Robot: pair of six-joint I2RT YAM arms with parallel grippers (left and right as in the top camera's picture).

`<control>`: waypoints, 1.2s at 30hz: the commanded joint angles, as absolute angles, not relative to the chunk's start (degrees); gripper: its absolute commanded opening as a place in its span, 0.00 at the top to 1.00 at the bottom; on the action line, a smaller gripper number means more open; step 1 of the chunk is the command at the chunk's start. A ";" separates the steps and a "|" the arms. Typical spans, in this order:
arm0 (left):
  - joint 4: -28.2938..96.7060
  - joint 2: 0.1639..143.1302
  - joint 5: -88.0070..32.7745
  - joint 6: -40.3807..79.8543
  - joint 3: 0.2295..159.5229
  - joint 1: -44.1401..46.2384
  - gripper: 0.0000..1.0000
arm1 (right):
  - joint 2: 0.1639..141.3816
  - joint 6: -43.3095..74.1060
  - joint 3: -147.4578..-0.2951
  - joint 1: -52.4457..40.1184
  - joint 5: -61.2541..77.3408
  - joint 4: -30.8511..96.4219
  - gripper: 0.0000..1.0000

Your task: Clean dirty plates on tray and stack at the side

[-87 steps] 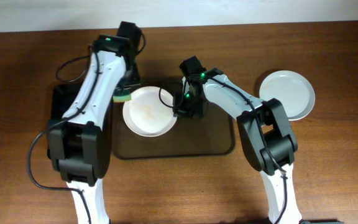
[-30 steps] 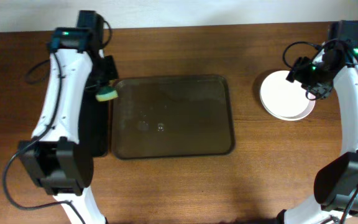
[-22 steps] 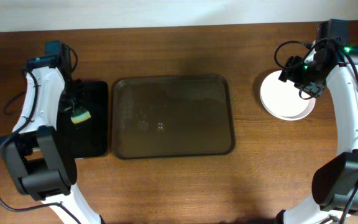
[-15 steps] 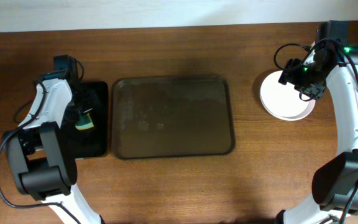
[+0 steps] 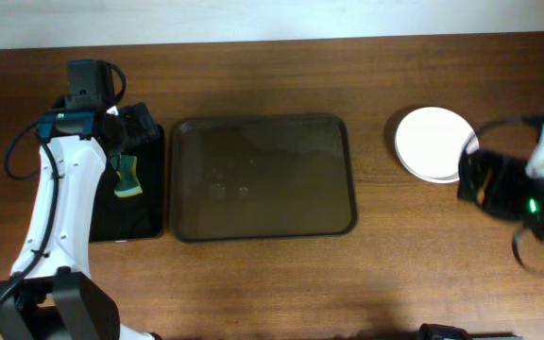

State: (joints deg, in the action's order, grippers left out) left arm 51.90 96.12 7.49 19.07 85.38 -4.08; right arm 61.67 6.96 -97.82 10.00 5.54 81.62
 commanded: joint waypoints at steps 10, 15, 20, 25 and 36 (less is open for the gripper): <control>51.88 96.40 7.11 18.35 85.60 -4.12 0.01 | 45.39 6.17 -82.41 7.22 3.18 64.55 0.02; 51.88 96.40 7.11 18.35 85.60 -4.12 0.01 | 20.27 6.20 -38.72 3.33 3.20 32.82 0.02; 51.88 96.40 7.11 18.35 85.60 -4.12 0.01 | 3.31 6.20 -8.16 -0.16 4.51 6.31 0.01; 51.88 96.40 7.11 18.35 85.60 -4.12 0.01 | 0.19 6.22 -0.32 -0.86 7.29 3.77 0.02; 51.88 96.40 7.11 18.35 85.60 -4.12 0.01 | 0.21 6.22 -0.32 -0.80 7.07 3.77 0.02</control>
State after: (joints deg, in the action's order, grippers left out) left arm 51.92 96.12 7.29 19.05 85.38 -4.08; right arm 0.78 6.02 -0.80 -0.21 6.37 3.81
